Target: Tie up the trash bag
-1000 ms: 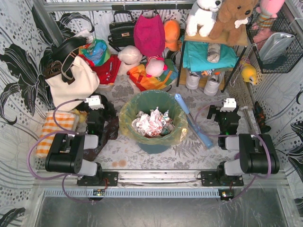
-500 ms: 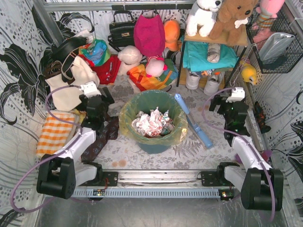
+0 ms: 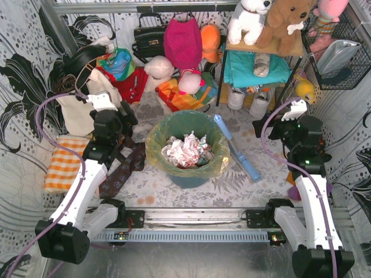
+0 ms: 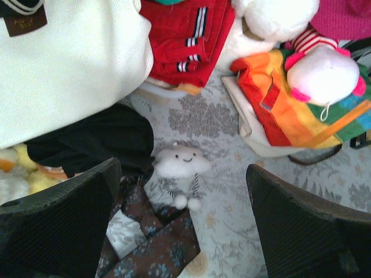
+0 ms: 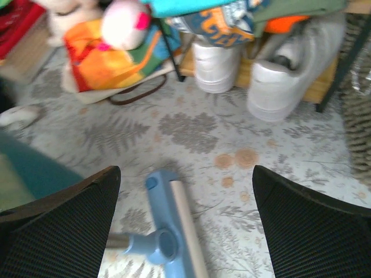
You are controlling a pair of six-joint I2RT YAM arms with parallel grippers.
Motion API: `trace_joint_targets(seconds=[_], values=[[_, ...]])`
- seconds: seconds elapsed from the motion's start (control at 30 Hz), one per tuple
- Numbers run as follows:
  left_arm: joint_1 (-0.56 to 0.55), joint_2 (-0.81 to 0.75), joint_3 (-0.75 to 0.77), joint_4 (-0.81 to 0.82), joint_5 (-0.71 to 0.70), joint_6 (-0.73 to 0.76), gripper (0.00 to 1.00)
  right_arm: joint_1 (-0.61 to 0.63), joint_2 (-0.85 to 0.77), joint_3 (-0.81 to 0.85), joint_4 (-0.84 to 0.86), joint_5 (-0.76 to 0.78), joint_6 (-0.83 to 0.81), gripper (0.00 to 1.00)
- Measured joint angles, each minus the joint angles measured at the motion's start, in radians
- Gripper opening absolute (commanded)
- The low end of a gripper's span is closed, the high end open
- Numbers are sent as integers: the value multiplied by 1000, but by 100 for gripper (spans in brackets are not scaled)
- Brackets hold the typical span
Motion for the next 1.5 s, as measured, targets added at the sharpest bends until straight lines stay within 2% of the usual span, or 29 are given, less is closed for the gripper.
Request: trace_joint_targets(seconds=[0.23,0.43,0.57,0.77,1.13,1.4,1.5], values=[[0,-80,1,-105,39,18,98,0,-90,68,-85,-309,4,99],[0,-86,-4,-134,37,33,98,1,-132,76,-37,-637,11,88],[0,-91,-18,-144,27,46,98,1,-131,76,27,-772,23,90],[0,-129,-40,-150,21,53,98,1,-129,74,88,-800,23,80],[0,-147,-71,-148,19,53,98,17,17,76,327,-832,69,77],[0,-172,-78,-148,19,52,98,225,128,135,386,-839,27,76],[0,-176,-79,-149,19,51,98,263,164,165,389,-842,-5,71]])
